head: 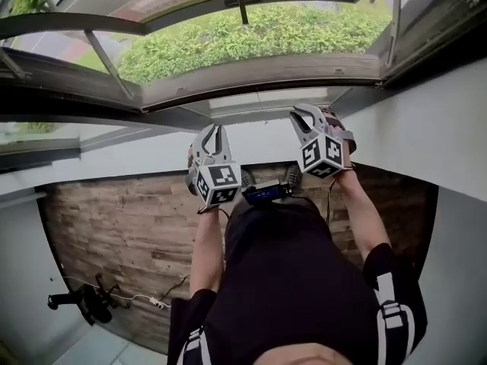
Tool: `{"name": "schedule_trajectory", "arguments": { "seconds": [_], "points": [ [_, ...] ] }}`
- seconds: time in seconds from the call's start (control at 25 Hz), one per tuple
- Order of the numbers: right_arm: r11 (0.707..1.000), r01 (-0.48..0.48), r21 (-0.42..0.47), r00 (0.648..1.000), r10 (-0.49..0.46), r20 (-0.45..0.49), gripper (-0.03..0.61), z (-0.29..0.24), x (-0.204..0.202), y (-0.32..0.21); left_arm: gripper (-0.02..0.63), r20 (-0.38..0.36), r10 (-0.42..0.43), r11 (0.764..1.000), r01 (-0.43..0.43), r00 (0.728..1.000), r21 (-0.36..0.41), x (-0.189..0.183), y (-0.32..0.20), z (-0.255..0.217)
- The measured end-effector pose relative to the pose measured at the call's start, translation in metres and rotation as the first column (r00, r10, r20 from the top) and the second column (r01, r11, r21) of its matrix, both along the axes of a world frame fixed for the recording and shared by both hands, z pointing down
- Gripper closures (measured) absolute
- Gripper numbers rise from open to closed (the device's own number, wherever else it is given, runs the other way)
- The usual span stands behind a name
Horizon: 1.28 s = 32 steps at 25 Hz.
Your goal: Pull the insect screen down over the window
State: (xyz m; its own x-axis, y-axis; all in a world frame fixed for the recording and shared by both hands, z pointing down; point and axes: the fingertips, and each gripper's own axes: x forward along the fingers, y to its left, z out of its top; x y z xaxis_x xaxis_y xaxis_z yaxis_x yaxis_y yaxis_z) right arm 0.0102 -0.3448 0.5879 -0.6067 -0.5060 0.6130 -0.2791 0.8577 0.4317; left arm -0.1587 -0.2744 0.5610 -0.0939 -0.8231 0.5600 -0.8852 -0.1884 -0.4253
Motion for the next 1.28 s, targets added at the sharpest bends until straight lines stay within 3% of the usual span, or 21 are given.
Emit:
{"name": "schedule_trajectory", "arguments": {
  "seconds": [0.16, 0.36, 0.52, 0.68, 0.96, 1.28],
  "points": [
    [0.999, -0.034, -0.029, 0.992, 0.038, 0.118, 0.514, -0.013, 0.008, 0.027, 0.572, -0.061, -0.004, 0.997, 0.008, 0.998, 0.072, -0.005, 0.032, -0.023],
    [0.992, -0.124, -0.032, 0.955, 0.128, 0.266, 0.52, -0.056, 0.025, 0.078, 0.572, -0.217, 0.053, 0.982, -0.012, 0.975, 0.186, -0.002, 0.07, -0.064],
    [0.97, -0.24, -0.04, 0.886, 0.236, 0.399, 0.523, -0.086, 0.041, 0.13, 0.572, -0.345, 0.13, 0.955, -0.024, 0.93, 0.296, -0.006, 0.115, -0.087],
    [0.946, -0.32, -0.059, 0.816, 0.307, 0.49, 0.526, -0.114, 0.038, 0.206, 0.572, -0.424, 0.205, 0.924, -0.031, 0.882, 0.381, -0.028, 0.176, -0.106],
    [0.933, -0.36, 0.004, 0.825, 0.317, 0.467, 0.531, -0.146, 0.045, 0.318, 0.606, -0.498, 0.322, 0.87, -0.044, 0.805, 0.491, -0.027, 0.256, -0.135],
    [0.938, -0.34, 0.067, 0.822, 0.261, 0.506, 0.531, -0.184, 0.043, 0.368, 0.607, -0.492, 0.351, 0.812, 0.003, 0.797, 0.584, -0.037, 0.316, -0.168]
  ]
}}
